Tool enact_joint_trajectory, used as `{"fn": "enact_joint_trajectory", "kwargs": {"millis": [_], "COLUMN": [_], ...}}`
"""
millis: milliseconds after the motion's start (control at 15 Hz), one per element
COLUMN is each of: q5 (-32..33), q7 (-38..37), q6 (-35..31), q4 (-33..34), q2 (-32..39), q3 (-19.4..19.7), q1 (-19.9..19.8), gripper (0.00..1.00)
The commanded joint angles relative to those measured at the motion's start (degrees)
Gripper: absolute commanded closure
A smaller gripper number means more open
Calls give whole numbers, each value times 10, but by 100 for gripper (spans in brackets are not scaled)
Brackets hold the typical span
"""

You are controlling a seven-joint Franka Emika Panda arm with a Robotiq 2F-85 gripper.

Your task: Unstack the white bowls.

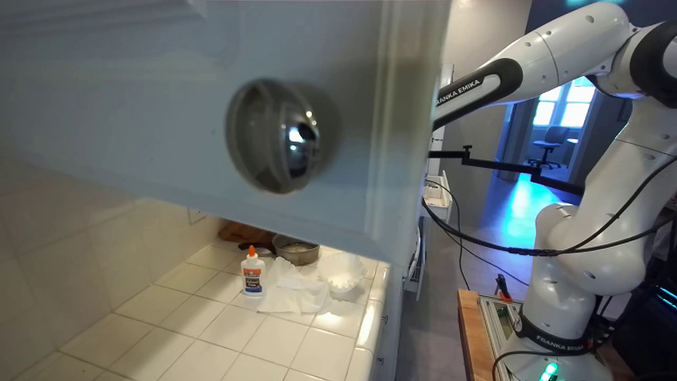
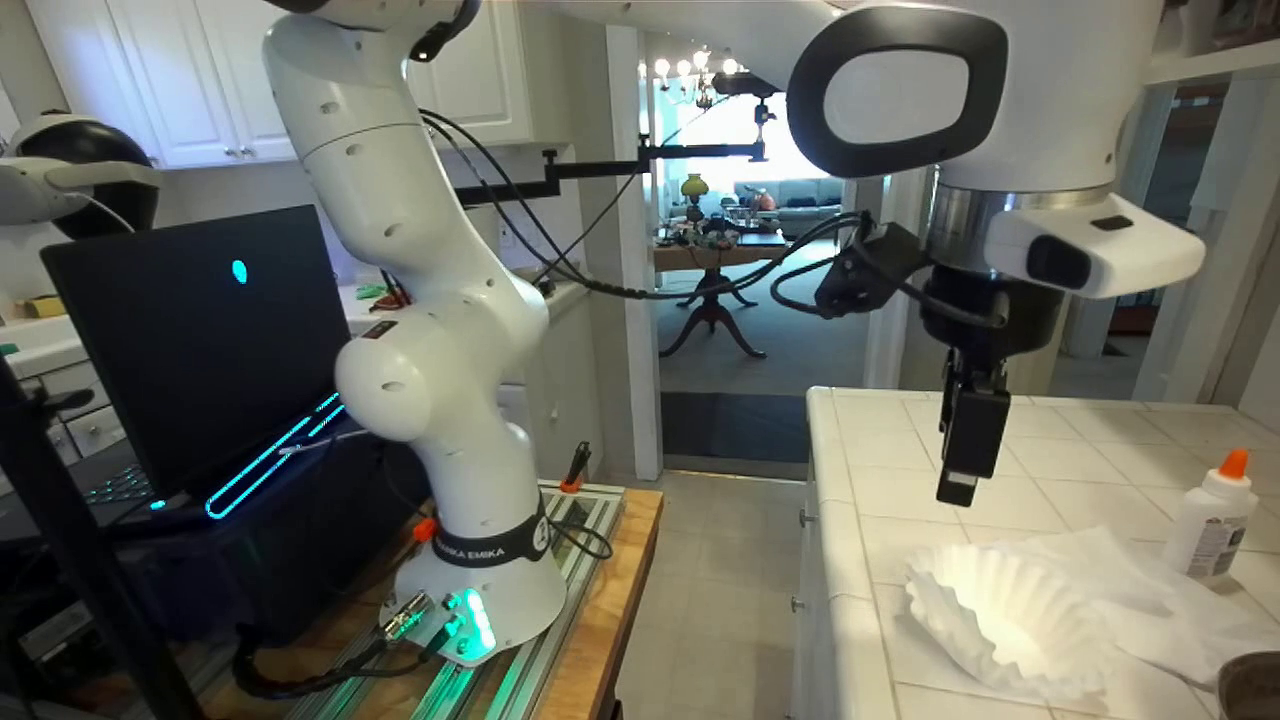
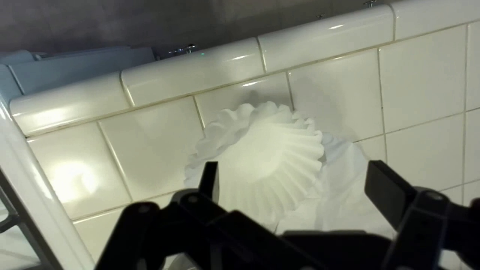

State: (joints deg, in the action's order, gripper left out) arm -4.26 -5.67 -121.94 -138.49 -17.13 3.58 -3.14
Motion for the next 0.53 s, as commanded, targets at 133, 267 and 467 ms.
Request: {"fn": "enact_joint_trajectory", "kwargs": {"millis": [133,267,467], "q5": [-7,-11,2], "q7": [-18,-27,-55], "q6": [-32,-36,-57], "q4": [1,2,-2], "q2": [40,53,69], "q3": [19,25,22], "q1": [-29,-35,-40], "gripper": [0,0,0]}}
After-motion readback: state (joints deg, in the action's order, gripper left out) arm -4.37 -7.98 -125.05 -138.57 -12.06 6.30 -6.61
